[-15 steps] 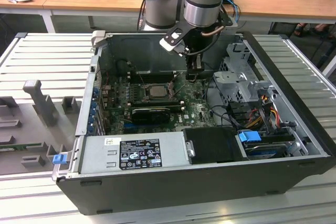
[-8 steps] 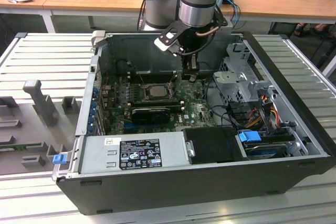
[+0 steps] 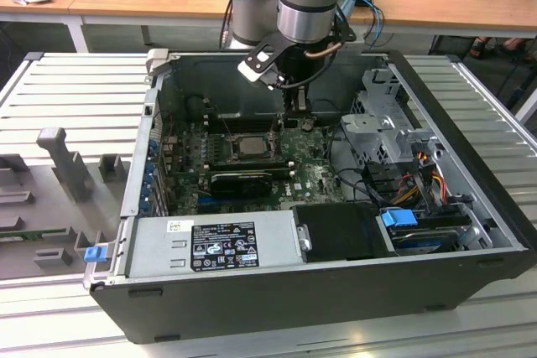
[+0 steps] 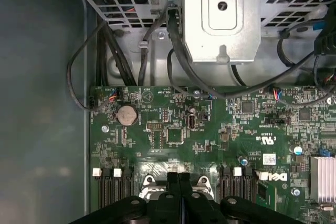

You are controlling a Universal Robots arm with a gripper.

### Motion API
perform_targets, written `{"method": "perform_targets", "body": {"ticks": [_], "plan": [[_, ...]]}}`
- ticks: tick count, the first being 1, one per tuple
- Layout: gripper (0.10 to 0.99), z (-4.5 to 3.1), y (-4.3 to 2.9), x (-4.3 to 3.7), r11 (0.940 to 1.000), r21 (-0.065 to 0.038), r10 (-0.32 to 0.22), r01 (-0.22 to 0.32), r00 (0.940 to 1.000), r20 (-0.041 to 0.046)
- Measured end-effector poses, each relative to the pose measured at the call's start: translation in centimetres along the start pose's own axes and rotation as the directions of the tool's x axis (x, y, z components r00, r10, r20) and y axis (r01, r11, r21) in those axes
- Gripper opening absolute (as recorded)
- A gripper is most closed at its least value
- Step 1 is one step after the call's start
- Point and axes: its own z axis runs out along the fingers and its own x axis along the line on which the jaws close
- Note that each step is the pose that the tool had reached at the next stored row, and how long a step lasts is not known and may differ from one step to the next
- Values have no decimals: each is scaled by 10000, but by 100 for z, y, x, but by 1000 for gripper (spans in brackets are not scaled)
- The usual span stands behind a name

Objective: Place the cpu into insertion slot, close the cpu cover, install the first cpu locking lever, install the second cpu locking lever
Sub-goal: 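Close the cpu cover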

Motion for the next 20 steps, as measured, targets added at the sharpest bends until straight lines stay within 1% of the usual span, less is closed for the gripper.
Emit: {"method": "perform_targets", "body": {"ticks": [3,4,5,6,10,13,16,18,19,20], "plan": [[106,-3,-114,-1,10000,0,0,0,10000,0],[106,-3,-148,-1,10000,0,0,0,10000,0],[106,-4,-164,-1,10000,0,-2,2,10000,0],[106,-5,-208,-1,10000,0,-1,1,10000,0],[106,-7,-345,-1,10000,0,0,0,10000,-1],[106,-3,-407,-3,10000,0,-1,1,10000,-2],[106,31,-463,-4,10000,2,-42,42,10000,-12],[106,91,-492,-7,9996,9,-280,280,9996,-58],[106,115,-505,-8,9993,11,-364,364,9993,-114],[106,119,-518,-8,9993,11,-366,366,9992,-130]]}}
